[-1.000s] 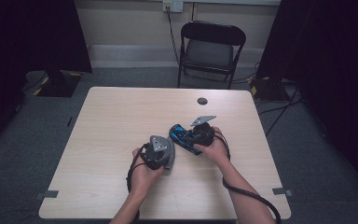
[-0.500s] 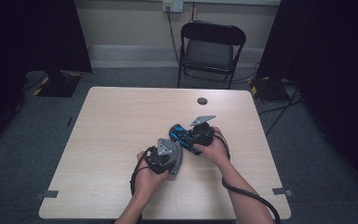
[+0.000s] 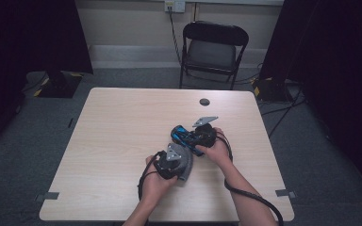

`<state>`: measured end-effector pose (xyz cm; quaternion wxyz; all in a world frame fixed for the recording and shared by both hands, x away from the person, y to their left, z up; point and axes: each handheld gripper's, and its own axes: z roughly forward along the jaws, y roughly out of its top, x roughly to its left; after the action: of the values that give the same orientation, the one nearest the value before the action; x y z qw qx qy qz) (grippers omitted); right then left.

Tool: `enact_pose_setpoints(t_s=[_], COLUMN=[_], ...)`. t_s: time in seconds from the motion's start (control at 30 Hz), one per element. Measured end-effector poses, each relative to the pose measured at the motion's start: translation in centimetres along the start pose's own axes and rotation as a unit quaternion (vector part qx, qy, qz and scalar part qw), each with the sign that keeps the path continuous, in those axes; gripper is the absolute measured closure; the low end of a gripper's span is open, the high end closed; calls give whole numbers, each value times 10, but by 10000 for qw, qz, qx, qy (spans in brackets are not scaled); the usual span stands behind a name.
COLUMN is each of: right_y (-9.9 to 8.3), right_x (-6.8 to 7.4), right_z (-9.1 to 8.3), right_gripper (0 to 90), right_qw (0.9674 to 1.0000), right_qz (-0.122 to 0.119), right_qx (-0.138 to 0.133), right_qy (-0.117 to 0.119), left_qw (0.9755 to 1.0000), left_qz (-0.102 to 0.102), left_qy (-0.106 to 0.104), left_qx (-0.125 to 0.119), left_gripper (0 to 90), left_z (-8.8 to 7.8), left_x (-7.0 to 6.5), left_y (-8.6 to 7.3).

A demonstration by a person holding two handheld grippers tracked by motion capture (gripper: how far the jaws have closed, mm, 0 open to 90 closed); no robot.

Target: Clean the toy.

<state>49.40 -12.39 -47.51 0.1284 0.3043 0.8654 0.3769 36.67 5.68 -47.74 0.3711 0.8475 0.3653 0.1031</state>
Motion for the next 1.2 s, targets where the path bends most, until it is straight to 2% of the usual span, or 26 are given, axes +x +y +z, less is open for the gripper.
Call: enact_pose_setpoints(t_s=[0.73, 0.9, 1.1, 1.2], right_y=[0, -1, -1, -1], right_x=[0, 0, 0, 0], right_z=[0, 0, 0, 0], right_gripper=[499, 499, 499, 499], right_qw=[10000, 10000, 10000, 10000], right_qz=[11, -4, -1, -2], right_qx=[-15, -31, -37, -35], right_qy=[0, -3, -6, -8], left_qw=[9989, 9975, 9973, 9974], left_qz=[176, 281, 362, 337], left_qy=[-430, -640, -628, -604], left_qx=[-50, -107, -146, -199], left_gripper=[754, 754, 754, 755], left_z=[5, 4, -3, -8], left_x=[-22, -27, -28, -26], left_y=[2, 3, 3, 3])
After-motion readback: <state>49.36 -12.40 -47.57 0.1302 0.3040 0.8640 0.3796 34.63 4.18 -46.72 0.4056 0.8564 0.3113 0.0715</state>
